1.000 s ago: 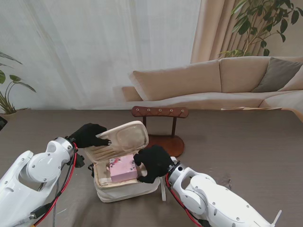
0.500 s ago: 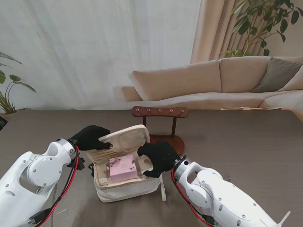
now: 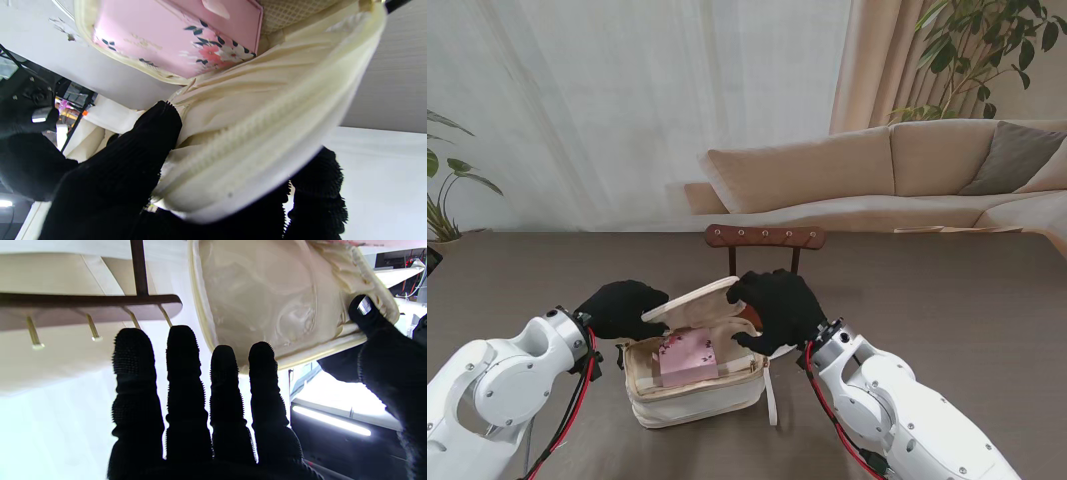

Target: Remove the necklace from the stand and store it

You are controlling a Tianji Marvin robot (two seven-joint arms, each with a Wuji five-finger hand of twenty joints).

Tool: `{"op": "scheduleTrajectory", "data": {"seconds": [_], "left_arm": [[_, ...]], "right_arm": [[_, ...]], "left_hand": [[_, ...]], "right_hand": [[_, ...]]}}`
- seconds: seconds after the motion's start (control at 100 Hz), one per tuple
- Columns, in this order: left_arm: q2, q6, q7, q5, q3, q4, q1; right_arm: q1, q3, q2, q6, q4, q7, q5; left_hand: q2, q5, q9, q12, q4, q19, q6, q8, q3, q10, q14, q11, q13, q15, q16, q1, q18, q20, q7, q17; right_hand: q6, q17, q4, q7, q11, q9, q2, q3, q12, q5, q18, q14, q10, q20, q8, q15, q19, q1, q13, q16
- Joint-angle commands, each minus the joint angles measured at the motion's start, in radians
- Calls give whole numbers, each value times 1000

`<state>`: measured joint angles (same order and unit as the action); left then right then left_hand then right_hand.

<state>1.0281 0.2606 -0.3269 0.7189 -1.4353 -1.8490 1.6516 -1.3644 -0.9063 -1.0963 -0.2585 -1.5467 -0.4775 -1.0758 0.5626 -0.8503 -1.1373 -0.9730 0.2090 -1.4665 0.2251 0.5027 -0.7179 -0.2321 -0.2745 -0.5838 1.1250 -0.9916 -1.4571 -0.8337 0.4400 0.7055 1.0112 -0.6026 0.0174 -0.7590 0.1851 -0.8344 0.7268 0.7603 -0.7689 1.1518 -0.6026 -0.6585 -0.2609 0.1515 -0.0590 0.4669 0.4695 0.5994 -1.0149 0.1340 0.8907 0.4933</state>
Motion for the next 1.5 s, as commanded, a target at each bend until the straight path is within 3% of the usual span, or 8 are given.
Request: {"op": "scheduleTrajectory", "data": {"seconds": [0.0,0.31,0.43,0.51,0.62,0.93,1.24,1.49], "left_arm": [[-2,4,-29,-2,-1,-20,20],[-10,13,-66,22,2,-53,59],[-13,14,-81,24,10,-59,66],[-13,14,-81,22,17,-63,71],[-15,16,-89,23,24,-75,83],[-17,11,-105,52,1,-132,151],[-14,14,-101,111,-46,-171,211],[-10,11,-96,123,-93,-212,266]], "right_arm": [[-4,4,-3,-6,-23,2,-13],[-16,-3,-3,-14,-57,-22,-31],[-32,-15,-3,-43,-84,19,-13],[-42,-16,-1,-71,-100,73,11],[-42,5,3,-93,-104,123,27],[2,112,6,-89,-65,213,74],[81,240,0,-39,19,193,63],[108,300,-11,-1,56,137,53]], "left_hand": [[-26,16,27,-15,-44,-9,-39,5,13,-3,1,7,-30,22,-16,-23,-11,13,16,20],[-29,21,35,-1,-45,13,-39,0,18,-3,-4,21,-43,50,-15,-14,-17,11,-3,41],[-30,24,40,9,-45,23,-38,-1,21,-4,-8,24,-50,62,-15,-12,-20,10,-14,51],[-31,24,47,52,-46,30,-38,7,24,-6,-8,17,-51,71,-22,-5,-21,15,-26,56],[-34,30,60,73,-45,43,-36,2,35,-9,-12,27,-67,89,-19,15,-24,14,-41,70],[-49,29,68,100,-47,77,-34,6,41,-12,-31,42,-78,142,-3,56,-25,7,-76,97],[-51,25,71,105,-45,87,-33,10,33,-10,-29,43,-84,150,-3,83,-28,6,-97,104],[-52,33,99,111,-39,106,-34,29,17,-11,-23,52,-110,169,-4,125,-39,5,-131,125]], "right_hand": [[12,409,-28,-8,4,-67,36,-61,-17,33,-12,-8,-21,27,20,-3,-19,1,-45,-4],[0,500,-51,60,-17,-265,117,-133,31,210,-11,14,-54,10,-15,-65,22,-2,-217,-63],[16,502,-53,62,-34,-232,123,-143,61,201,-15,14,-40,4,-30,-104,37,-3,-198,-92],[25,487,-53,65,-56,-135,127,-145,84,173,-21,16,-12,-3,-41,-132,48,-2,-143,-106],[33,465,-53,73,-105,-91,138,-153,110,160,-21,12,-11,-11,-48,-180,60,-3,-107,-120],[-6,497,-48,155,-169,-124,163,-196,143,240,-25,27,-20,-27,-102,-240,110,-17,-136,-127],[-29,509,-38,134,-155,-171,111,-156,144,269,-21,24,-23,-16,-124,-242,128,-27,-163,-123],[-26,495,-40,108,-129,-151,120,-138,140,249,-19,22,-26,-7,-126,-214,119,-10,-142,-114]]}}
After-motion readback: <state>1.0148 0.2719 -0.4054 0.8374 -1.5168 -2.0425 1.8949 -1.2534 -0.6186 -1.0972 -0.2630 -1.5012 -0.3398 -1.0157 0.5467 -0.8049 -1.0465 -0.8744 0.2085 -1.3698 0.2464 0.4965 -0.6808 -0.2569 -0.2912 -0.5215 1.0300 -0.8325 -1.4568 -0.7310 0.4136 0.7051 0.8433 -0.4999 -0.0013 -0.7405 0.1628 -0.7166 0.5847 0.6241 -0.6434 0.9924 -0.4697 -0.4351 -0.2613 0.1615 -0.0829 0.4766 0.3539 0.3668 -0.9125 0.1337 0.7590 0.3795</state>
